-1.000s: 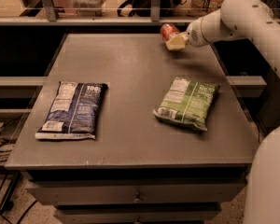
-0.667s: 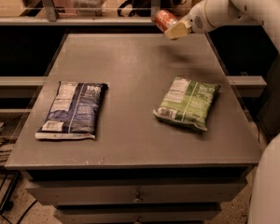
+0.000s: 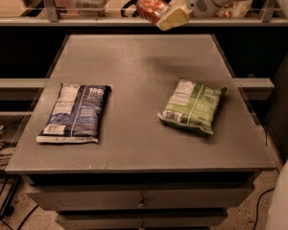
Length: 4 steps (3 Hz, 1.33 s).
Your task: Move coke can near blue chip bag
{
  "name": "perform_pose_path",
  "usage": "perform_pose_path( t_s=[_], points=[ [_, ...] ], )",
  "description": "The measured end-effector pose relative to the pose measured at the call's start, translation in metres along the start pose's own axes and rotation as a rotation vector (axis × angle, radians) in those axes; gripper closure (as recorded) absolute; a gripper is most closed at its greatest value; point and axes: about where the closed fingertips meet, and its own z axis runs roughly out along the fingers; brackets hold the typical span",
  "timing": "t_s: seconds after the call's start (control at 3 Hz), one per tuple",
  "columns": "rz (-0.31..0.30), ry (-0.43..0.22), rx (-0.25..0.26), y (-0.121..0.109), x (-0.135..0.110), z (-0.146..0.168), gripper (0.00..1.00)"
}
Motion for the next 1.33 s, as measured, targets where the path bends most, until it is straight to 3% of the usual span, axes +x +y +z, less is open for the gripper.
perform_pose_path(
  t_s=[0.67, 1.0, 1.33],
  points=[
    [-0.043, 0.023, -0.030, 0.010, -0.003, 0.005, 1.00],
    [-0.073, -0.007, -0.129, 0.047, -0.016, 0.021, 1.00],
    [-0.064, -0.071, -0.257, 0.101, -0.026, 0.041, 1.00]
  ],
)
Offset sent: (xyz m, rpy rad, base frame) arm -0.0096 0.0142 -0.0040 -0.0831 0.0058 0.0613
